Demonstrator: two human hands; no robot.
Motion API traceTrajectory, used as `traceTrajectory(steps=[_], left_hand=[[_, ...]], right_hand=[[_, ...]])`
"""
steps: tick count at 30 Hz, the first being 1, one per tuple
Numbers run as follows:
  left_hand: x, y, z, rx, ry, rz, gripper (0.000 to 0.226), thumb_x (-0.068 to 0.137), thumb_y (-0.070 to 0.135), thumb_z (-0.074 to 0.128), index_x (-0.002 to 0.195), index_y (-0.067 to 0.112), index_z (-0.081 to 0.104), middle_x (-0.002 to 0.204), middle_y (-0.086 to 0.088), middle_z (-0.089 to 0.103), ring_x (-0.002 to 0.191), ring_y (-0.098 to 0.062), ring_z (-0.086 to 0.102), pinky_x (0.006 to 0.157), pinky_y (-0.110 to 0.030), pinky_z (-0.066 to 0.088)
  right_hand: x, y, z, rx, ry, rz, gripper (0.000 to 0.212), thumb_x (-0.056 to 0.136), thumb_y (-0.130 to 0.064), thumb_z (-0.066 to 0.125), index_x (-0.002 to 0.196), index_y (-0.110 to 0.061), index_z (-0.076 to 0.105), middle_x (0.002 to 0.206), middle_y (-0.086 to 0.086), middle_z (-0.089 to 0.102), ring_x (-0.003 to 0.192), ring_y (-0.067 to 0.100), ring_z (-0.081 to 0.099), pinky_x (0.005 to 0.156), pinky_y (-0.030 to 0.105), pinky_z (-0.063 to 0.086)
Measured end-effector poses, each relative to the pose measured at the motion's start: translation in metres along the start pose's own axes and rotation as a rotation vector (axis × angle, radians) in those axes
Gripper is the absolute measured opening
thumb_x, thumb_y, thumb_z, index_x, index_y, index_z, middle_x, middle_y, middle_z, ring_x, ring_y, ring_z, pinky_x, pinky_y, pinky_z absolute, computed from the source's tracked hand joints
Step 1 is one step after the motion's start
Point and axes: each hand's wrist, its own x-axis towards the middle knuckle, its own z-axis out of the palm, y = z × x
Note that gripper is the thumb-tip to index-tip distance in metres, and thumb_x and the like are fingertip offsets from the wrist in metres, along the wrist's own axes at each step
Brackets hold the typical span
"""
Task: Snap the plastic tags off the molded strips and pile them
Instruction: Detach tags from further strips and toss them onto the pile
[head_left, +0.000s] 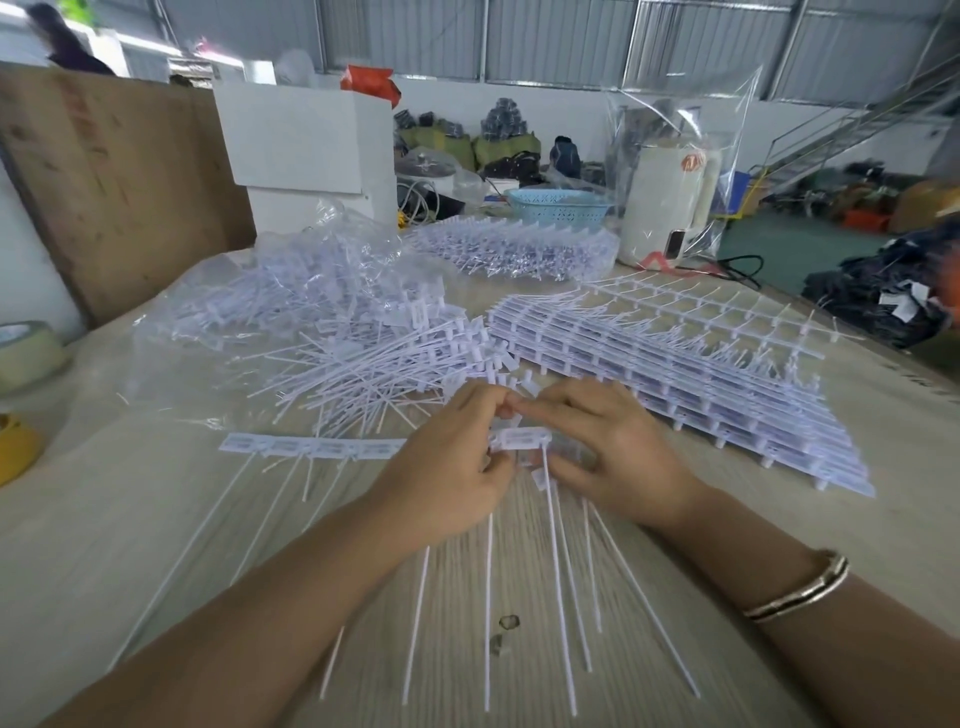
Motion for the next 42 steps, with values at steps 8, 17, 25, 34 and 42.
traceTrajectory(steps=[8, 17, 25, 34, 42], left_hand=[[0.005, -0.014, -0.020, 0.159, -0.094, -0.119, 0.031, 0.090, 0.053, 0.044, 0.106, 0.031, 0.059, 0.086, 0.013, 0.060, 0.078, -0.008, 0.056, 0.070, -0.030, 0.045], [0.008, -0.019, -0.020, -0.048, -0.041, -0.124, 0.015, 0.079, 0.040, 0.068, 0.071, 0.041, 0.056, 0.062, 0.015, 0.057, 0.061, -0.012, 0.057, 0.058, -0.024, 0.040], [0.008, -0.024, -0.020, -0.076, -0.008, -0.132, 0.019, 0.080, 0.036, 0.070, 0.072, 0.046, 0.056, 0.074, 0.017, 0.066, 0.067, -0.006, 0.061, 0.067, -0.031, 0.050], [0.005, -0.021, -0.016, 0.000, -0.051, -0.101, 0.023, 0.083, 0.038, 0.065, 0.106, 0.037, 0.064, 0.098, 0.017, 0.066, 0.086, -0.003, 0.062, 0.080, -0.034, 0.052], [0.003, -0.015, -0.011, 0.010, -0.068, -0.085, 0.035, 0.087, 0.019, 0.058, 0.119, 0.031, 0.052, 0.092, 0.021, 0.055, 0.087, -0.004, 0.057, 0.079, -0.031, 0.047]], right_hand=[[-0.004, 0.013, 0.004, -0.092, 0.203, 0.078, 0.032, 0.075, -0.007, 0.076, 0.105, -0.017, 0.072, 0.083, 0.001, 0.069, 0.072, 0.022, 0.064, 0.061, 0.033, 0.041], [-0.003, 0.014, 0.001, 0.102, 0.065, 0.116, 0.030, 0.084, -0.038, 0.061, 0.096, -0.014, 0.075, 0.083, 0.003, 0.070, 0.073, 0.023, 0.065, 0.065, 0.041, 0.049], [-0.009, 0.023, -0.001, 0.502, 0.099, 0.389, 0.032, 0.087, -0.035, 0.056, 0.059, -0.023, 0.067, 0.076, -0.009, 0.069, 0.067, 0.010, 0.060, 0.060, 0.019, 0.042], [-0.012, 0.027, -0.002, 0.449, -0.175, 0.257, 0.044, 0.084, -0.001, 0.065, 0.118, -0.028, 0.057, 0.093, -0.006, 0.051, 0.085, 0.009, 0.050, 0.071, 0.030, 0.046], [-0.005, 0.011, -0.002, 0.226, -0.089, 0.139, 0.047, 0.076, -0.005, 0.052, 0.120, -0.018, 0.062, 0.104, 0.003, 0.058, 0.095, 0.024, 0.053, 0.084, 0.045, 0.041]])
